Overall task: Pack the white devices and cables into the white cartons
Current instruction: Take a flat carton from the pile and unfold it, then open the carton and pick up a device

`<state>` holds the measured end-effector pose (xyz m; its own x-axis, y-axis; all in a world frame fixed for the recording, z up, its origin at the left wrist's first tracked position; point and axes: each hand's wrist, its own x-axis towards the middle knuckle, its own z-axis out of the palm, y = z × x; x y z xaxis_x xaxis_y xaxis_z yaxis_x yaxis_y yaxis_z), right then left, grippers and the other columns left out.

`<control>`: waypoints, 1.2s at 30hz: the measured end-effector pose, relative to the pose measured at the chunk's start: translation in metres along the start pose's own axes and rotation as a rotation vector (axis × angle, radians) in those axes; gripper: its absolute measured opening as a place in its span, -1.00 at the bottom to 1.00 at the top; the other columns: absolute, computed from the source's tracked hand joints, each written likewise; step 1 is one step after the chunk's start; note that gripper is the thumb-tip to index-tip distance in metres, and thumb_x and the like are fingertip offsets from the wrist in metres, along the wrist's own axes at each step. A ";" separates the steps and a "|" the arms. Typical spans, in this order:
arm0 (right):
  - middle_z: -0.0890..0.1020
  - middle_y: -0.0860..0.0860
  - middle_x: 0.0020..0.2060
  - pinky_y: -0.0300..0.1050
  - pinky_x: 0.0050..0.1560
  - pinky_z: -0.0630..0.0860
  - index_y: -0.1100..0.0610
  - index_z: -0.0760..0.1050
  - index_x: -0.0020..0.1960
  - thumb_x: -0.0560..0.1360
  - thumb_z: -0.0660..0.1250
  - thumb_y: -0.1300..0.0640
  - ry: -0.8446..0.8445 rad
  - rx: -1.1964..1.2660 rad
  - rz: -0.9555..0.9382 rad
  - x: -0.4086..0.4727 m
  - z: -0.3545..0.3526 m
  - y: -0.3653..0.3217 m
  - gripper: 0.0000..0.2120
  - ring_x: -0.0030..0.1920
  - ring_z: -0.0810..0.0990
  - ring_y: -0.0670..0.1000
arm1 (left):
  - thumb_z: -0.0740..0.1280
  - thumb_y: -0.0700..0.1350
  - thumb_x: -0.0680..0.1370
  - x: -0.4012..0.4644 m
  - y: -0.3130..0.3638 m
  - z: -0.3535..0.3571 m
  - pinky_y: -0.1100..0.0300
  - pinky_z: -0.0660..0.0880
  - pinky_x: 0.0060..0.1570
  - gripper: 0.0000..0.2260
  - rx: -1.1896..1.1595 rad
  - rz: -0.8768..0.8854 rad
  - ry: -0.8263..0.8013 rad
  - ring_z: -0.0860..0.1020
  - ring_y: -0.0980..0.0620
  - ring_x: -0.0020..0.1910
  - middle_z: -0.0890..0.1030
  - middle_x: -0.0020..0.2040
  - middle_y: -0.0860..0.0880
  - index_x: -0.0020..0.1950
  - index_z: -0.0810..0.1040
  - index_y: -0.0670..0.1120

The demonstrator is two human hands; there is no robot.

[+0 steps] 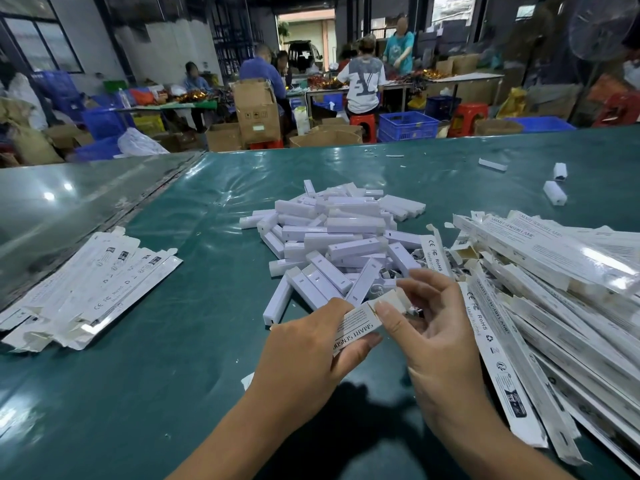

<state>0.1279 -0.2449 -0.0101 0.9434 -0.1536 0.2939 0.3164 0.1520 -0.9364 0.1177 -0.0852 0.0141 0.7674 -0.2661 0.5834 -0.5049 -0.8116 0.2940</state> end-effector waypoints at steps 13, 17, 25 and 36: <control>0.51 -0.39 0.30 -0.34 0.30 0.45 -0.38 0.36 0.33 0.55 0.08 -0.42 -0.379 -0.348 -0.032 -0.009 -0.003 -0.009 -0.60 0.36 0.49 -0.25 | 0.10 0.26 0.56 -0.002 -0.005 0.000 0.21 0.35 -0.51 -0.60 0.140 0.044 -0.045 0.50 0.03 -0.48 0.56 -0.38 0.09 -0.12 0.49 -0.05; 0.63 0.02 0.21 0.25 0.17 0.53 -0.36 0.48 0.27 0.59 0.15 -0.26 -0.327 -0.360 -0.038 -0.007 -0.004 -0.007 -0.71 0.22 0.57 0.19 | 0.12 0.25 0.56 0.000 -0.005 0.000 0.26 0.22 -0.52 -0.61 0.205 0.082 -0.031 0.49 0.05 -0.52 0.56 -0.39 0.09 -0.17 0.48 -0.04; 0.68 -0.22 0.17 -0.06 0.30 0.56 -0.36 0.57 0.11 0.61 0.18 -0.20 -0.266 -0.257 -0.010 -0.006 -0.003 -0.007 -0.79 0.26 0.62 -0.14 | 0.14 0.27 0.58 0.000 -0.005 0.002 0.22 0.37 -0.53 -0.60 0.172 0.098 -0.044 0.50 0.05 -0.49 0.59 -0.35 0.09 -0.11 0.52 -0.04; 0.17 -0.42 0.54 -0.28 0.57 0.04 -0.27 0.01 0.58 0.44 0.09 -0.52 -0.472 -0.292 0.089 -0.011 0.001 -0.002 -0.21 0.53 0.07 -0.39 | -0.02 0.22 0.53 -0.002 0.003 0.001 0.07 0.54 -0.38 -0.54 0.178 0.167 -0.204 0.63 -0.04 -0.28 0.65 -0.16 0.03 0.01 0.52 -0.06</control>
<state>0.1166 -0.2426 -0.0109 0.9283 0.3118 0.2027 0.2566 -0.1425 -0.9560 0.1148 -0.0878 0.0127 0.7525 -0.4874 0.4429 -0.5672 -0.8214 0.0598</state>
